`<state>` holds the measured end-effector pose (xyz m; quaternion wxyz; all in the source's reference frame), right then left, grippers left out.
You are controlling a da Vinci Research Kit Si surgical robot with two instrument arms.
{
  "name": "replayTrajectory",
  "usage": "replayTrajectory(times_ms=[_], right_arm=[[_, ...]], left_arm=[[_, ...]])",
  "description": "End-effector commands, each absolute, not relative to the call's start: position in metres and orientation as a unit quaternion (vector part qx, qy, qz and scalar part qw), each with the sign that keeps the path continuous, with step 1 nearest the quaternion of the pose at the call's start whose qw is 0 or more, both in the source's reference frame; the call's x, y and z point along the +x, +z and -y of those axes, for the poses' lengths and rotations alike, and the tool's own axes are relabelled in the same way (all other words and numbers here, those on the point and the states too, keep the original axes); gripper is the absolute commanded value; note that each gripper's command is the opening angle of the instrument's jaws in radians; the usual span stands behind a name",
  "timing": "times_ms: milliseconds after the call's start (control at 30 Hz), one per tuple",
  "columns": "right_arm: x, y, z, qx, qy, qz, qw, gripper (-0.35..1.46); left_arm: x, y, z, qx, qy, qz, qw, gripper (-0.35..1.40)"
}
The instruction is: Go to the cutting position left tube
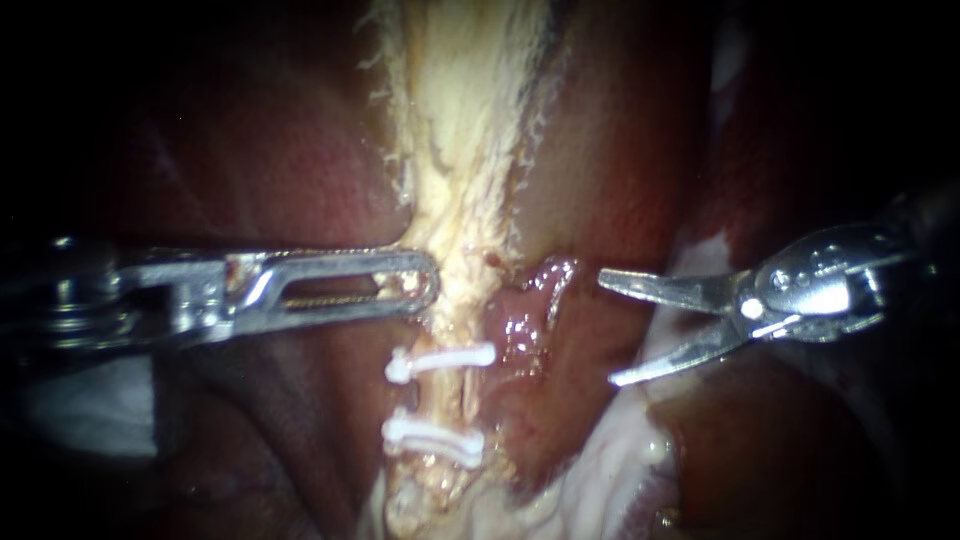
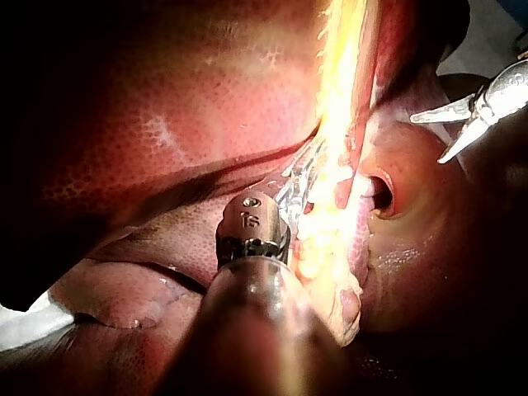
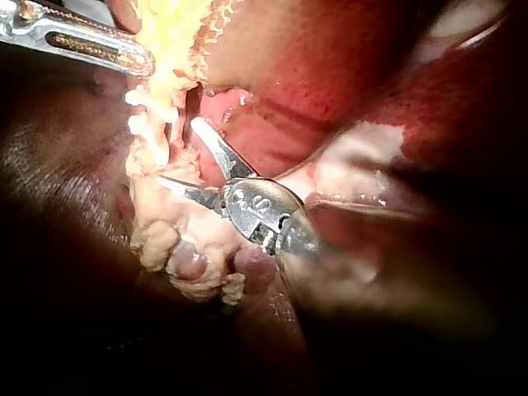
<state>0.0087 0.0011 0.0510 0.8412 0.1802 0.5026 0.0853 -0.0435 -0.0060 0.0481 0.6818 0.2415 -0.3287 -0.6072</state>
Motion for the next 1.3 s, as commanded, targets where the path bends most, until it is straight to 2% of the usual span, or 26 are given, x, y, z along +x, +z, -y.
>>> replayTrajectory(times_ms=[33, 300, 533, 867, 1300], right_arm=[[0.0087, 0.051, -0.0011, 0.18, 0.085, -0.502, 0.841, 1.43], [0.01, 0.0517, 0.0006, 0.198, 0.064, -0.505, 0.838, 1.43], [0.0133, 0.0535, 0.0037, 0.243, 0.064, -0.495, 0.832, 1.43], [0.0179, 0.0566, 0.007, 0.305, 0.087, -0.481, 0.817, 1.43], [0.022, 0.0593, 0.0081, 0.367, 0.12, -0.469, 0.794, 1.43]], left_arm=[[-0.0435, 0.048, 0.006, 0.242, -0.607, 0.329, 0.682, -0.35], [-0.0412, 0.0453, 0.0057, 0.246, -0.606, 0.327, 0.682, -0.35], [-0.0388, 0.0436, 0.0055, 0.24, -0.61, 0.329, 0.68, -0.35], [-0.038, 0.0426, 0.0052, 0.235, -0.613, 0.333, 0.677, -0.35], [-0.038, 0.0419, 0.0055, 0.235, -0.614, 0.334, 0.676, -0.35]])
